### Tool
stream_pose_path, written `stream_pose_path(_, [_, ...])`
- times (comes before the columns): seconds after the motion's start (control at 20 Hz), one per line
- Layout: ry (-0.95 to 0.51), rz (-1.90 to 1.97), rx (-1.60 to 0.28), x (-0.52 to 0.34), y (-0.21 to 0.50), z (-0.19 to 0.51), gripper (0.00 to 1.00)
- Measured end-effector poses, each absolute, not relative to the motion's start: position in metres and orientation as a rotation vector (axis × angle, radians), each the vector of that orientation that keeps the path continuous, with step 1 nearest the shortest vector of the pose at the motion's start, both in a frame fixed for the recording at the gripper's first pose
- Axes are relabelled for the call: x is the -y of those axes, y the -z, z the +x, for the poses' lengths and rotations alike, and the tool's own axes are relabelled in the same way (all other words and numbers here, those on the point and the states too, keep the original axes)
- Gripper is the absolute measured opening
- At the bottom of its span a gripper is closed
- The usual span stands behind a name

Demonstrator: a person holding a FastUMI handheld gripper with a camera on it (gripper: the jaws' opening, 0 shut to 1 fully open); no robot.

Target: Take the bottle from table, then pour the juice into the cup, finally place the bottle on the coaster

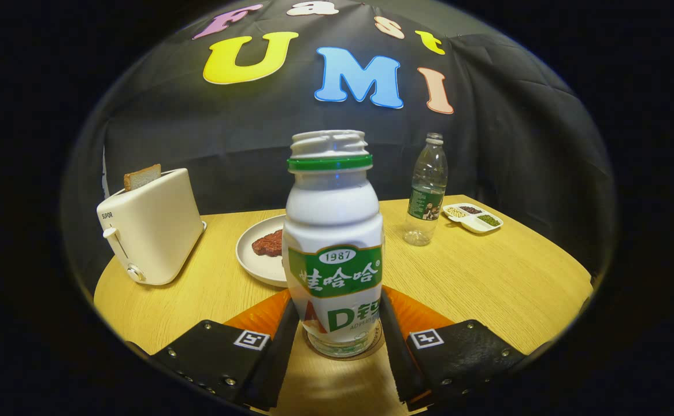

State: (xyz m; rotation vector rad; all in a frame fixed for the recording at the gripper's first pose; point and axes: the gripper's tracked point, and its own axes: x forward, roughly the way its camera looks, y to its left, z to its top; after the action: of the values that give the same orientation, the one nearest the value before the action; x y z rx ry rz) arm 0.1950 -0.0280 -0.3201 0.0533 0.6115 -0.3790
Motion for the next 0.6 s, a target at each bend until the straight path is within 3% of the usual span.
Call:
stream_pose_path(0.2, [0.392, 0.047, -0.606, 0.031, 0.317, 0.188, 0.79])
stream_pose_path(0.25, [0.383, 0.058, -0.596, 0.028, 0.315, 0.187, 0.84])
stream_pose_path(0.3, [0.377, 0.062, -0.589, 0.028, 0.313, 0.185, 0.98])
stream_pose_path(0.6, [0.363, 0.068, -0.571, 0.026, 0.298, 0.176, 0.99])
